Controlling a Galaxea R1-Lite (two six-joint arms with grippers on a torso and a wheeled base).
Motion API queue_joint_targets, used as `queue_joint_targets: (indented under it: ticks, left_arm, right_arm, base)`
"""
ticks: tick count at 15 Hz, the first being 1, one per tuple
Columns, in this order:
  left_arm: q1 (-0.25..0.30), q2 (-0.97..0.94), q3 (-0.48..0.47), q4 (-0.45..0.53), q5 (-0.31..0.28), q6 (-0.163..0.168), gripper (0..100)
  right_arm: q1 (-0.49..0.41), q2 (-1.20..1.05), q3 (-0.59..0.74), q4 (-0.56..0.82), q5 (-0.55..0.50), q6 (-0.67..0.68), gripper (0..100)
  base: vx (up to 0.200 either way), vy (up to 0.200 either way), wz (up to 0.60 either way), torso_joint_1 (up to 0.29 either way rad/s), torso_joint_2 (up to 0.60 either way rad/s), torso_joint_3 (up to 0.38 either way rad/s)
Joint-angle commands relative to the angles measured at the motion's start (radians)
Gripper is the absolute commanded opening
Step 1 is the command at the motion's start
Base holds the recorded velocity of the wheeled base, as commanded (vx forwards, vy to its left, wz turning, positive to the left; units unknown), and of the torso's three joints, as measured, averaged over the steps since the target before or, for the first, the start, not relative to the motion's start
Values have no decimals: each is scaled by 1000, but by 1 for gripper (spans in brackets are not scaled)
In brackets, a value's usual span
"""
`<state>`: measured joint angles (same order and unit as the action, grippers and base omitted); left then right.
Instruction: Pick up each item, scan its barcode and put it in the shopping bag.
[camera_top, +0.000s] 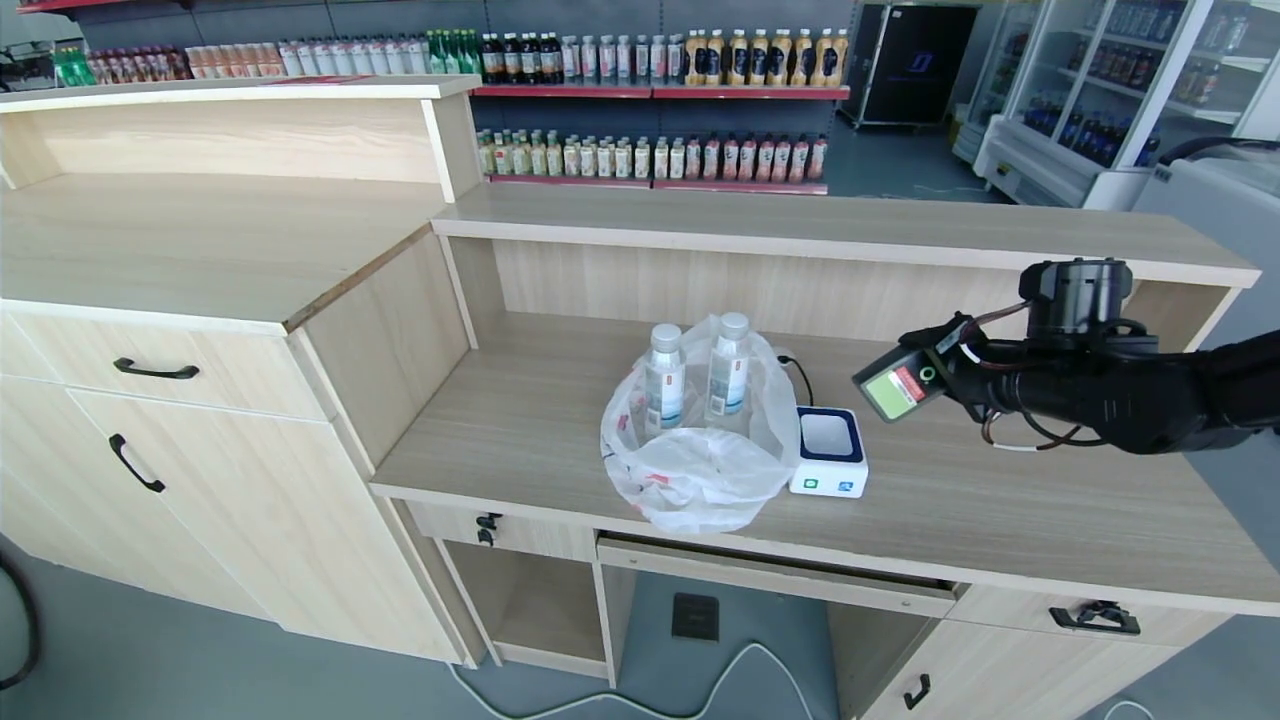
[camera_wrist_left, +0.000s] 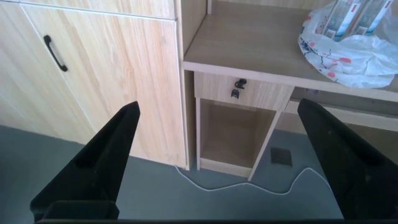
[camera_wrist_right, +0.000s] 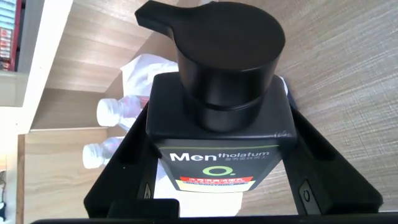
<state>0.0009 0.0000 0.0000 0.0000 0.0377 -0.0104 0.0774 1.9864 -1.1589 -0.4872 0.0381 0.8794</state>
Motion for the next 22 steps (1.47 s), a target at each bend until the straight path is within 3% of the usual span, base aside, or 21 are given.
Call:
queue_joint_targets:
  ticks: [1,22]
  left_arm:
    - [1,0,0,0,1,0,100]
    - [1,0,0,0,1,0,100]
  right_arm:
    - [12,40,-31,1,0,4,0]
    - [67,91,-27,-1,-50,3,0]
  base:
    - [0,0,0,0,0,0]
    - [0,0,0,0,0,0]
